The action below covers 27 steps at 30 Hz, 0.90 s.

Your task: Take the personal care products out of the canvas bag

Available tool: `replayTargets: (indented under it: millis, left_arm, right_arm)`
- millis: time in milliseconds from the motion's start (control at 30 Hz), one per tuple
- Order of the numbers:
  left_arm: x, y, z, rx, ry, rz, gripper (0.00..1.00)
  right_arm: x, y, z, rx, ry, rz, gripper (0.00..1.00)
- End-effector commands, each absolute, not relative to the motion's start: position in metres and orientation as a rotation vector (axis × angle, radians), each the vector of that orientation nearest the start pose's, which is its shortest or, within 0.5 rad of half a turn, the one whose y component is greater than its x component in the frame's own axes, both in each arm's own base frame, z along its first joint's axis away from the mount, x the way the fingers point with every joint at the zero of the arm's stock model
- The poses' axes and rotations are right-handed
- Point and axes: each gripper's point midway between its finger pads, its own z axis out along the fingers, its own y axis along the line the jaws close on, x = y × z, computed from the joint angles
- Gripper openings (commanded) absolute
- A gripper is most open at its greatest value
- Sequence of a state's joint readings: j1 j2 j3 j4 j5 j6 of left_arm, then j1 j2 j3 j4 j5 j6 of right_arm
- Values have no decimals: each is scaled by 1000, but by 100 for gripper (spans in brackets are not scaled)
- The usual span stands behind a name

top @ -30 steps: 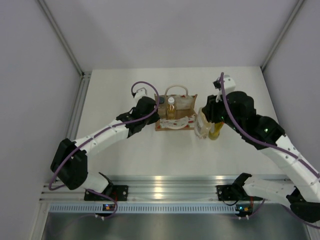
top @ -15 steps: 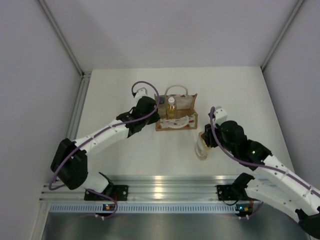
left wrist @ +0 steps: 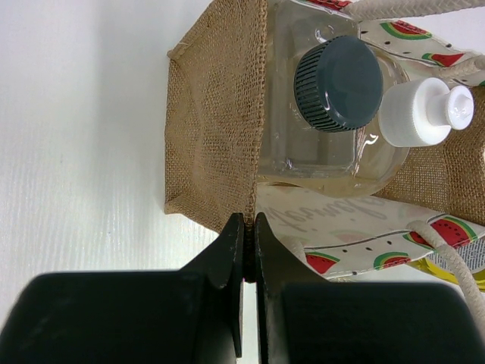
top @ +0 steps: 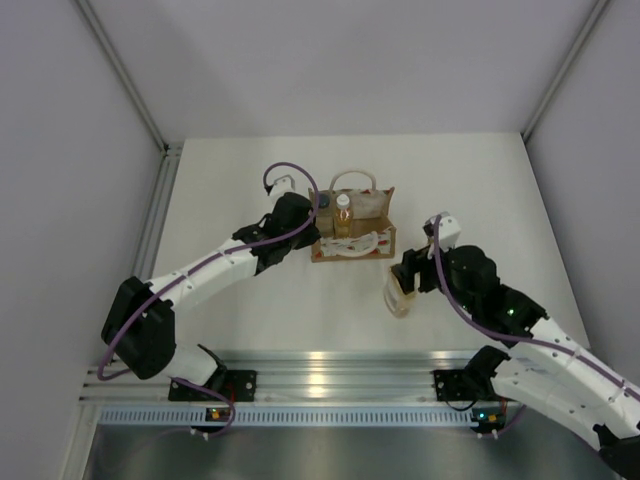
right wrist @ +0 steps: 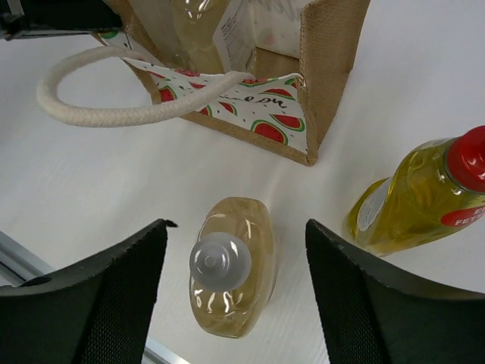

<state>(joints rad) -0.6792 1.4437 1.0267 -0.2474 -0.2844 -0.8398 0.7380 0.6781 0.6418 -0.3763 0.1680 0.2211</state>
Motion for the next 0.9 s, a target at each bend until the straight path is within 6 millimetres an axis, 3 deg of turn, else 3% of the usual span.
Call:
replayTargets:
  millis: [0,300,333,367,433,500,533,633,867]
  left_arm:
    - [333,-260,175,-318,2207,-612,0]
    - [332,-259,174,-326,2206,-612,0]
    - [332,-259,175,-326,2205,-613,0]
    - [331,-260,174,-330,2207,-615,0]
    - [331,-260,175,-331,2205,-617,0]
    - [331,-259,174,-337,2206,-617,0]
    - [331,-258,174,-342,2204,-616,0]
    - [331,-257,175,-349,2197,-612,0]
    - [331,-250,172,-389,2184,-583,0]
  right_arm:
    - [222,182,251,-368,1794,545,72]
    - [246,196,286,-253,1815,558,73]
    - [254,202,278,-248,1852,542,73]
    - [259,206,285,-233,1849,546,73]
    - [274,214,276,-193,1896,519,71]
    - [285,220,283,-141,1902,513,68]
    - [294,224,273,-126,1930,477,67]
    - [312,237,282,-83,1919,453,64]
    - [341,266,277,-78,1938,376,59]
